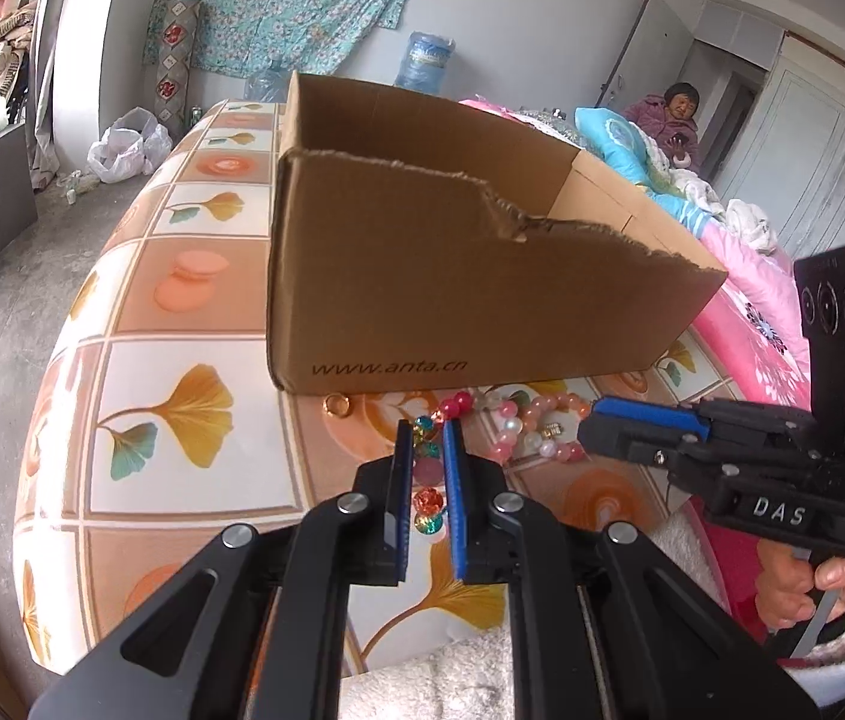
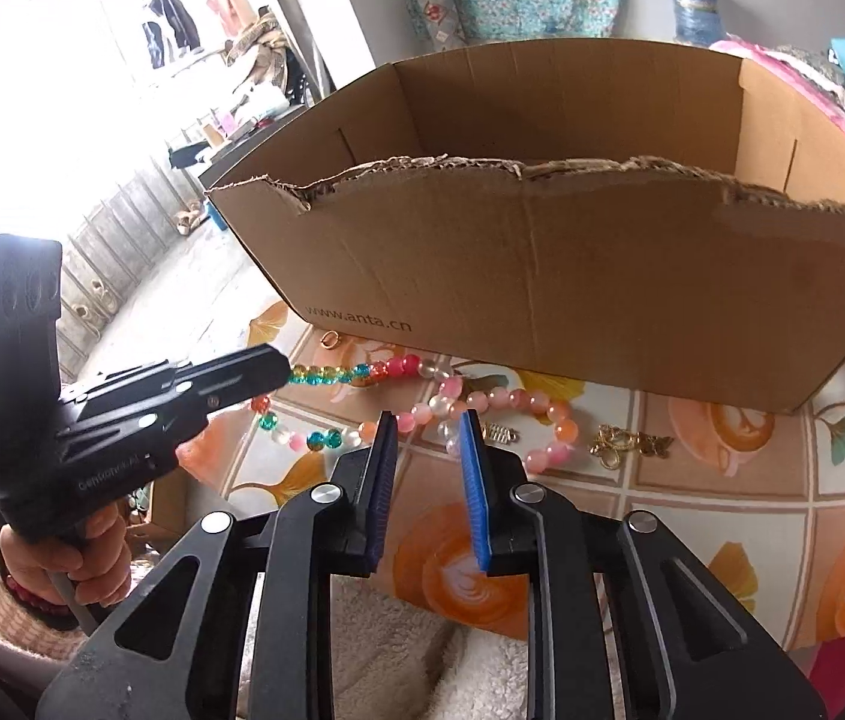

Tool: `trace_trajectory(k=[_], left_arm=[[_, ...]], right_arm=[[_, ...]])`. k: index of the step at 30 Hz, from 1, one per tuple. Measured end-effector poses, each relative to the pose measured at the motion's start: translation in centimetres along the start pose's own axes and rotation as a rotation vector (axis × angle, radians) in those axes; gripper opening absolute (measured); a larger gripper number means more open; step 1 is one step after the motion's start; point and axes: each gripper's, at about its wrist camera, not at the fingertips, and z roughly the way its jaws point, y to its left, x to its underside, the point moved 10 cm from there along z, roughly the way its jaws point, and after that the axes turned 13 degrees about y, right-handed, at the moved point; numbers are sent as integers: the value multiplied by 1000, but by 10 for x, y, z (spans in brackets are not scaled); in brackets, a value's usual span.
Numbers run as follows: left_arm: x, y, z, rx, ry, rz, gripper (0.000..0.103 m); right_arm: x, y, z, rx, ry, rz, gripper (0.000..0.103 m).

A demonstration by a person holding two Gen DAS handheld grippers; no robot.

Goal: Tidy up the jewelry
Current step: 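Grasp the multicolour bead bracelet with the left gripper, then lift the bracelet into the box and open the left gripper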

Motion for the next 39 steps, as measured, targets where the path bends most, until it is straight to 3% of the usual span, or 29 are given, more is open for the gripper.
trace_trajectory(k=[9, 21, 27, 39], left_arm=[[8, 7, 4, 1, -17, 9, 9], [9, 11, 13, 31, -4, 5, 10], [6, 13, 15, 40, -7, -12, 10], [-11, -5, -27, 34, -91, 22, 9]], right_arm=[[-32, 12, 32, 100, 98, -108, 17], [-34, 6, 56, 200, 208, -149, 14], [-45, 13, 65, 208, 195, -177, 8], [-39, 40, 13, 163, 59, -210, 7]])
